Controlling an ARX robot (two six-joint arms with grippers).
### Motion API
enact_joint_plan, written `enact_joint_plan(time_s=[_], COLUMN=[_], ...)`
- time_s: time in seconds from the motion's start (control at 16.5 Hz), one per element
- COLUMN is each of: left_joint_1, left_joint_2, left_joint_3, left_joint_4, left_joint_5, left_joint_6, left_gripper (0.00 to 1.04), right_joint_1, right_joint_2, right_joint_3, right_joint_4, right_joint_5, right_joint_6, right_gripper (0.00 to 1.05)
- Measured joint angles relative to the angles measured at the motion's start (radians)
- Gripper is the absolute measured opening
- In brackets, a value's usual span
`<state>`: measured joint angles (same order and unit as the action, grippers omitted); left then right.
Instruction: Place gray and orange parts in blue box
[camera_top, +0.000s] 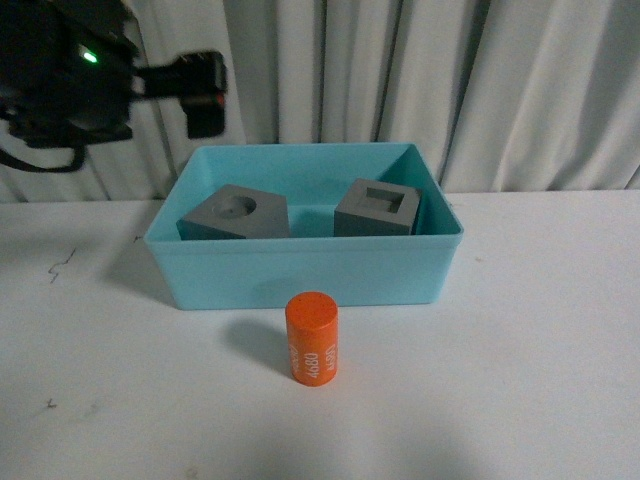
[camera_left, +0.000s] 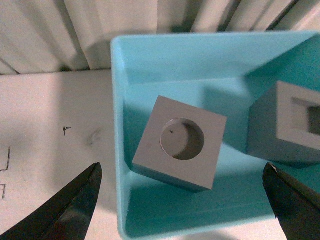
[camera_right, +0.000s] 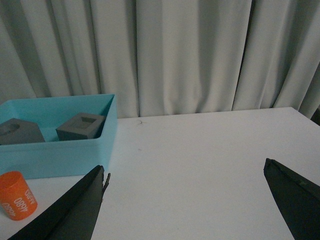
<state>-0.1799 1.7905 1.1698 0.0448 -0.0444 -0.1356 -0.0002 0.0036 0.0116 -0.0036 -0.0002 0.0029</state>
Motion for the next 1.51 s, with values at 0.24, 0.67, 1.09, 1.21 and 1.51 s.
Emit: enact_joint_plan(time_s=[0.24, 0.67, 1.09, 1.21, 1.51], left_joint_1=[0.289, 0.378, 0.172, 0.180, 0.180], left_joint_2=[-0.595, -1.079, -1.336, -1.396, -1.528], left_joint_3=[-0.507, -1.096, -1.160, -1.160, -1.160], left_joint_4=[-0.141, 0.583, 0.416, 0.345, 0.219], left_joint_5=[0.262, 0.240, 0.061, 0.045, 0.044], left_joint_6=[-0.053, 0.118, 0.121, 0.121, 0.121], left_gripper=[0.98, 0.23, 0.02, 0.02, 0.02], right_joint_1=[0.000, 0.000, 0.000, 0.000, 0.000], right_joint_2=[0.000, 0.000, 0.000, 0.000, 0.000], right_joint_3=[0.000, 0.000, 0.000, 0.000, 0.000], right_joint_4=[0.000, 0.000, 0.000, 0.000, 0.000], right_joint_5=[0.000, 0.000, 0.000, 0.000, 0.000], right_joint_6=[0.000, 0.000, 0.000, 0.000, 0.000], right_gripper=[0.98, 0.98, 0.98, 0.98, 0.98])
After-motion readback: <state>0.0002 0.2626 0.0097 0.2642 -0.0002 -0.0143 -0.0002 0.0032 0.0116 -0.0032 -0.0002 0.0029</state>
